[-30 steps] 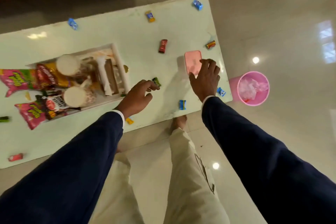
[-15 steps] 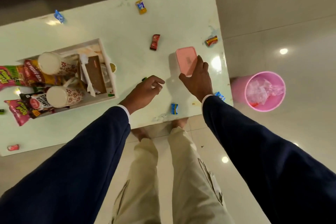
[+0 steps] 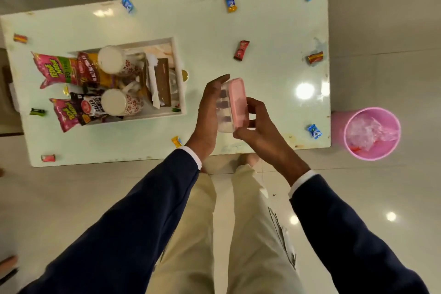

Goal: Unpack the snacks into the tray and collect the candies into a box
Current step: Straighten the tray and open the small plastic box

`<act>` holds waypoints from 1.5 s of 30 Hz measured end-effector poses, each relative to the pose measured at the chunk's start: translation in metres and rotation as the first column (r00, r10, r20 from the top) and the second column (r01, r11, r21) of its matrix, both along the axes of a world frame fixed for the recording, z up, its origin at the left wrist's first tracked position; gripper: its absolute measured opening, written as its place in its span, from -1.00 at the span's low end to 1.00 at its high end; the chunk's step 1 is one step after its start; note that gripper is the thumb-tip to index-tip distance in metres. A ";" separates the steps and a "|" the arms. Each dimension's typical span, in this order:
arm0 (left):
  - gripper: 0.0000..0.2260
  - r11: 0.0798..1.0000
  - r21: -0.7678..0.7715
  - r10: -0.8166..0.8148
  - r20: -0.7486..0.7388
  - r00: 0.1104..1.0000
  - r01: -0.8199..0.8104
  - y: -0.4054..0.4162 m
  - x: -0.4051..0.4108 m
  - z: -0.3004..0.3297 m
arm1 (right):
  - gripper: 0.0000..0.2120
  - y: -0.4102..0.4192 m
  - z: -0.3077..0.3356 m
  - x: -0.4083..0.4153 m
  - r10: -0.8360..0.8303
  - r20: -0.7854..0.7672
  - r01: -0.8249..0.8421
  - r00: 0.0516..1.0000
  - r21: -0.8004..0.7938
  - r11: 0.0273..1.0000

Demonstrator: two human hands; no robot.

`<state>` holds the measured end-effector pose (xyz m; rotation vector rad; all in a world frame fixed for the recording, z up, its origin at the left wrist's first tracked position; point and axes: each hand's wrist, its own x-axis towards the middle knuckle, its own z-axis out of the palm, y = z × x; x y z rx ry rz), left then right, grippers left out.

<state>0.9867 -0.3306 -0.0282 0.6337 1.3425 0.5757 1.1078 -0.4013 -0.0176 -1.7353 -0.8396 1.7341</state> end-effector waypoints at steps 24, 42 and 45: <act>-0.40 0.992 -0.115 0.086 0.299 0.950 -0.053 0.035 -0.025 -0.007 | -0.76 0.014 -0.064 0.050 -0.569 0.009 0.567 0.822 -0.114 0.816; -0.32 0.967 -0.244 -0.017 0.200 0.980 0.066 0.025 0.047 -0.046 | -0.56 -0.004 -0.037 0.065 -0.335 0.028 0.334 0.942 0.039 0.942; -0.36 0.973 -0.181 -0.112 0.172 0.979 0.143 0.024 0.066 -0.045 | -0.59 0.005 -0.031 0.058 -0.331 0.111 0.319 0.937 0.114 0.941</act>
